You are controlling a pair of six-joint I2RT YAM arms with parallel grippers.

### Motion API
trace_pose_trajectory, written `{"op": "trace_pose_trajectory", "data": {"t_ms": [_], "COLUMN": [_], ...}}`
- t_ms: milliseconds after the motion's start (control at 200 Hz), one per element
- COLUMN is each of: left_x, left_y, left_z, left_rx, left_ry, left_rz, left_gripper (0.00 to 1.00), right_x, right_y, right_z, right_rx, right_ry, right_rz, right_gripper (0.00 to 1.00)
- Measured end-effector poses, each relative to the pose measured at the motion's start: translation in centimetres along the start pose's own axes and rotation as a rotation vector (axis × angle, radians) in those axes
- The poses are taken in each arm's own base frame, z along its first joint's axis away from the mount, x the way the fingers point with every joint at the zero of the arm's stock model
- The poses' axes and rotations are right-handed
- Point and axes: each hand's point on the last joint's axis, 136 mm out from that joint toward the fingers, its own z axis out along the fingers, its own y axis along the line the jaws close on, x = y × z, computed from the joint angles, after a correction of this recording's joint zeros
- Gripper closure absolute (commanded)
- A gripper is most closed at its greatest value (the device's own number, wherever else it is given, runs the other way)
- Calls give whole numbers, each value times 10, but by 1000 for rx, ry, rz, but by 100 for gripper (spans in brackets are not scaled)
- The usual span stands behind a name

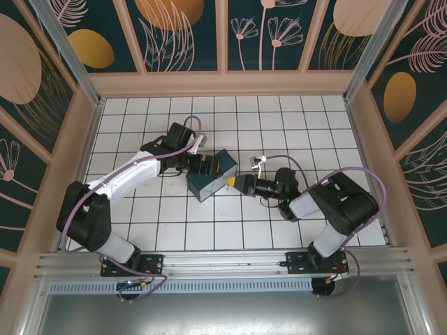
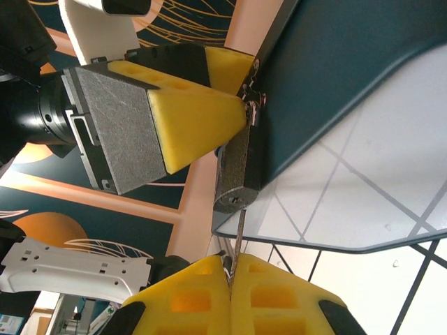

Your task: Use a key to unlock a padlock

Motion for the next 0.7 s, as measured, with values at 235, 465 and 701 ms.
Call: {"op": "trace_pose_trajectory", "data": {"t_ms": [235,465,701], "left_x": [1,1,1], "left_y": [-1,-1,-1], "left_z": [0,0,1], "left_rx": [7,6,8], "left_ry": [4,5,0], "left_rz": [-5,-5,-5], "left_gripper": [12,12,12], "right_x": [2,4,3], "right_y": [-2,4,3], "right_z": [5,10,10], "right_rx": [-6,-23,-22], "right_ry": [2,10,6], "right_rz": [11,9,12], "right_gripper": [100,100,100]}}
